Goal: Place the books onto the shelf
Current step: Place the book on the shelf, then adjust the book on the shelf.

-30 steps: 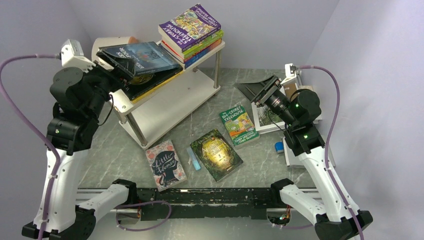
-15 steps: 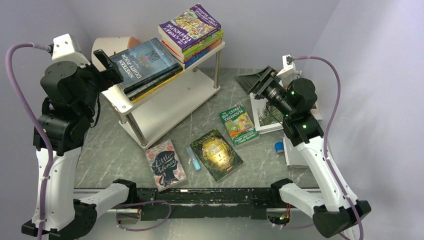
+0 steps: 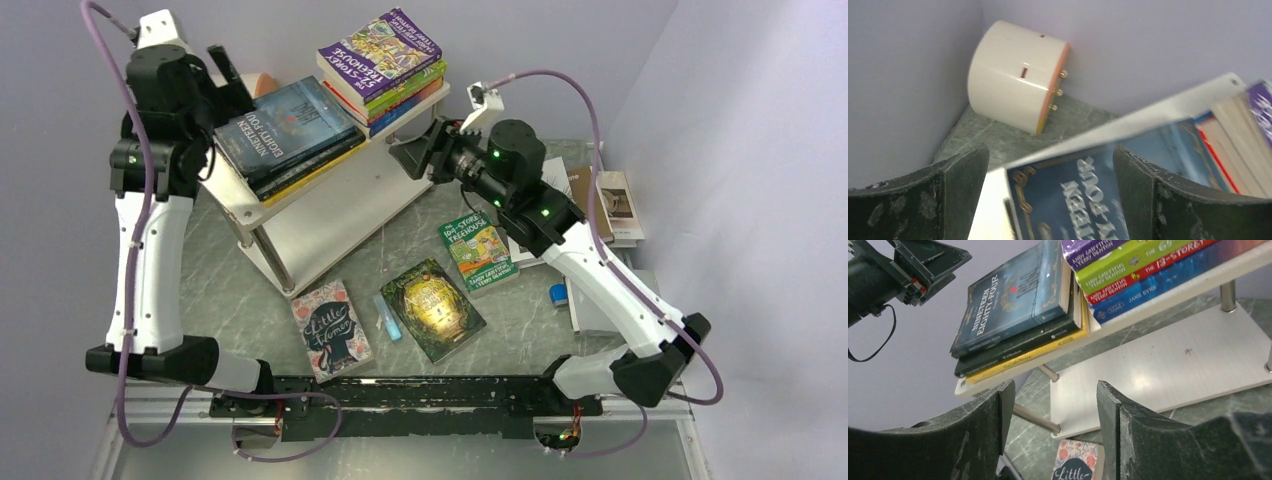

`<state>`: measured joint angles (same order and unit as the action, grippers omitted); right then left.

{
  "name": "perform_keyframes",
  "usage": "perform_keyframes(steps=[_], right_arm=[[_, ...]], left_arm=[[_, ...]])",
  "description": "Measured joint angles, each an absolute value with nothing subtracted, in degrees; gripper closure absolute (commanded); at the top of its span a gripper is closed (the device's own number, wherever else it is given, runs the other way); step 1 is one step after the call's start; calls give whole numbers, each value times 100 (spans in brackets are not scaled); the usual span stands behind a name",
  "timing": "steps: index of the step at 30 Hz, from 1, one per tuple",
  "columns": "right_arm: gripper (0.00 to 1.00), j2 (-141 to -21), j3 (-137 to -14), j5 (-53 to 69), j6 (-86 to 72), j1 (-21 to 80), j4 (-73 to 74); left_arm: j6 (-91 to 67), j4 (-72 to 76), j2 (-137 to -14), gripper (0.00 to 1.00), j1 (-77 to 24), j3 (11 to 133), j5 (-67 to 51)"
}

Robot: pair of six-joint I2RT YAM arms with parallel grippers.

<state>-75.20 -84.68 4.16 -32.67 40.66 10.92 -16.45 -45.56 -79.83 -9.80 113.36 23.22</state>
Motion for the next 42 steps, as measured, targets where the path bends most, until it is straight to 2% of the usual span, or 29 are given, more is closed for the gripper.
perform_keyframes(steps=[4, 7, 10, 14, 20, 26, 28, 31, 37, 42], right_arm=[[37, -7961, -9017, -89, -3002, 4399, 1190], [37, -8189, -9290, -364, -2834, 4606, 1227], [39, -8350, -9465, -526, -2718, 4762, 1245], [43, -8530, -9570, -582, -2633, 4888, 1278], [45, -8718, -9500, -436, -2626, 5098, 1264], [43, -8729, -9369, -344, -2628, 5354, 1234], [43, -8739, -9360, -342, -2628, 5428, 1219], [47, -8801, -9360, -342, -2626, 5529, 1127], [63, -9080, -9362, -320, -2547, 5714, 963], [64, -9334, -9378, -316, -2497, 5815, 928]], left_arm=[[-1667, -4532, -8237, 6, -27, 11399, 1514], [-1601, -4512, -8333, 12, 379, 11399, 797], [-1533, -4386, -8396, 18, 578, 11347, -45], [-1441, -4045, -8460, 18, 845, 11144, -1302], [-1120, -3837, -8836, 19, 891, 11399, -2480], [-963, -3872, -9290, 19, 893, 11662, -3015], [-919, -3896, -9373, 23, 893, 11642, -3148], [-854, -3929, -9397, 31, 893, 11563, -3365], [-786, -3918, -9384, 43, 891, 11402, -3649], [-781, -3879, -9279, 49, 893, 11275, -3767]])
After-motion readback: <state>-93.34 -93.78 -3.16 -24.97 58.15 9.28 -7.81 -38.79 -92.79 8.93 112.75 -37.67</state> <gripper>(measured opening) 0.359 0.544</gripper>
